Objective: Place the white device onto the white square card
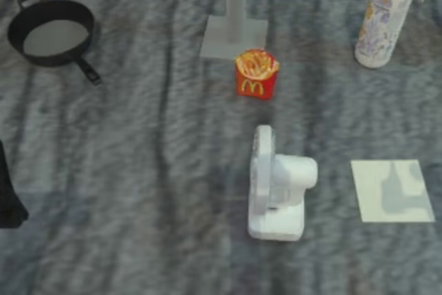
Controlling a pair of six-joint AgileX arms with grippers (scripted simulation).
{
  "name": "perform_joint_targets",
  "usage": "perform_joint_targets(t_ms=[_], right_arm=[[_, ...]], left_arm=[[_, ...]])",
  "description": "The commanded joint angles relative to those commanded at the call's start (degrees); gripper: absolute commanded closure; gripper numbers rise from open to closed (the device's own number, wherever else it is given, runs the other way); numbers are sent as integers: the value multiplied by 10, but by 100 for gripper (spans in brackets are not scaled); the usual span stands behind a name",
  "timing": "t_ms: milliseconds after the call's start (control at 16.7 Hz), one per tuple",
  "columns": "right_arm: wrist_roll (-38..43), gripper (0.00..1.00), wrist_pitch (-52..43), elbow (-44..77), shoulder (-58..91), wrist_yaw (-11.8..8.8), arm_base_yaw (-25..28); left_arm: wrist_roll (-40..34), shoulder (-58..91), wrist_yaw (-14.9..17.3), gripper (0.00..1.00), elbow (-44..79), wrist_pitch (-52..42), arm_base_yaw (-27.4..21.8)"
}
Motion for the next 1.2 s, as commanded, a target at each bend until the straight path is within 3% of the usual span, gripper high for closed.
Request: perform_joint_targets(t_ms=[780,1200], right_arm=[[299,0,-534,754,782,0,263],[384,0,-684,972,995,0,341]], left_arm=[[0,0,0,0,0,0,0],[0,0,0,0,0,0,0]])
